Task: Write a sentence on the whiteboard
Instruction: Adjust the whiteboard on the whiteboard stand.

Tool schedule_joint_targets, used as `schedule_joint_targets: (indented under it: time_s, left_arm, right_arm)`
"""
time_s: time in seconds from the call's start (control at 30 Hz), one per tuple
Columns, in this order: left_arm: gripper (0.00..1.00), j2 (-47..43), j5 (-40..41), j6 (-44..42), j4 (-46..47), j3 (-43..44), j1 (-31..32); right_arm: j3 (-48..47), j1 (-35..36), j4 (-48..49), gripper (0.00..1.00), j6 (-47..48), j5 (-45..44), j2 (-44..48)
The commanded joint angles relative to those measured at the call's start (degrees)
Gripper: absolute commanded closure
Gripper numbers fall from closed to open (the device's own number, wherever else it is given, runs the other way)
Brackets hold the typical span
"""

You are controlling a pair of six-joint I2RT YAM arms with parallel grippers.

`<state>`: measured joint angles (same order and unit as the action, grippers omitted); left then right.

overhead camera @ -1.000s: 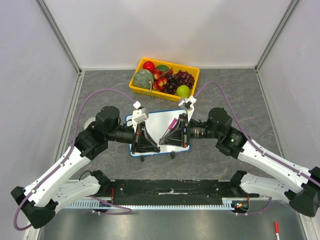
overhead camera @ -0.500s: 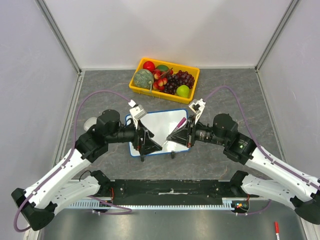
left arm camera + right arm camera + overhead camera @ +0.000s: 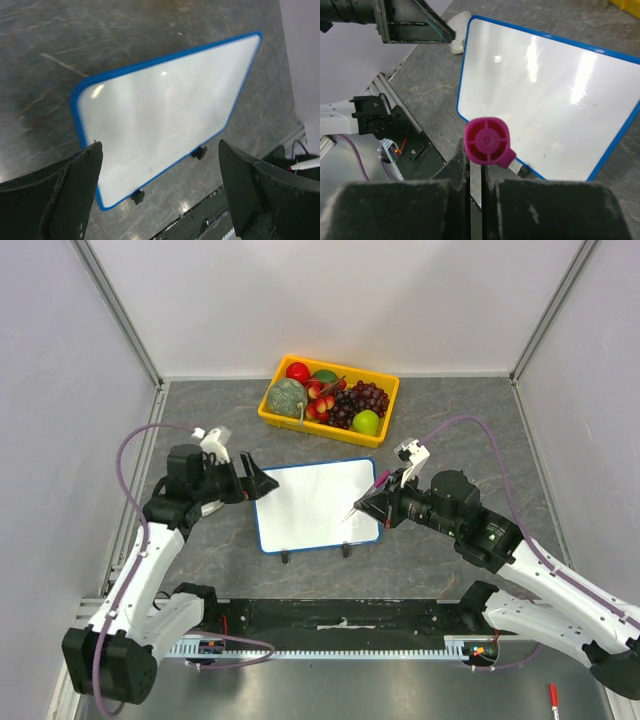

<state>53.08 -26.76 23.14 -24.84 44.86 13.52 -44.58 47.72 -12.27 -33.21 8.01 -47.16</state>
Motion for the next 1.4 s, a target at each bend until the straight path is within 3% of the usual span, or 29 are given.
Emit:
schedule_joint_targets:
  time_s: [0.0, 0.13, 0.27, 0.5, 0.6, 0.77, 0.83, 1.03, 1.17, 1.37]
  left_arm:
    - [0.0, -1.49, -4.78, 2.88, -0.3, -3.63, -11.12]
    - [0.0, -2.63, -9.61, 4.54, 3.12, -7.59, -20.62]
    - [0.0, -3.24, -12.78, 6.83, 8.13, -11.28, -24.5]
    - [0.03, -0.53, -20.34, 11.4, 27.0, -19.63, -24.42]
    - [0.04, 1.49, -22.27, 13.07, 34.48, -22.53, -23.46]
    - [0.1, 7.99, -20.79, 11.59, 42.14, -23.15, -16.52]
    - [0.15, 10.54, -20.52, 10.88, 44.25, -23.15, -14.49]
    - [0.47, 11.09, -21.22, 10.97, 49.01, -27.1, -12.12]
    - [0.96, 7.4, -20.17, 11.67, 49.36, -32.19, -11.06]
    - [0.98, -0.59, -18.77, 13.08, 48.4, -37.56, -7.64]
  right_arm:
    - [-0.51, -3.07, 0.06, 1.0, 3.5, -0.2, 0.49]
    - [-0.77, -6.76, 1.54, 1.0, 4.56, 4.98, -1.79]
    - [0.01, -11.32, 7.24, 1.0, 2.72, 14.55, -3.99]
    - [1.16, -18.1, 21.31, 1.0, -4.4, 30.73, -7.95]
    - [0.54, -18.72, 22.2, 1.0, -4.67, 32.5, -8.83]
    - [0.72, -18.98, 22.64, 1.0, -4.76, 33.91, -9.44]
    - [0.72, -19.07, 22.56, 1.0, -4.84, 34.26, -9.27]
    - [0.81, -19.16, 22.56, 1.0, -5.2, 34.18, -8.74]
    - [0.98, -19.16, 22.56, 1.0, -5.02, 34.18, -8.74]
    - [1.33, -19.16, 22.56, 1.0, -5.02, 34.18, -8.83]
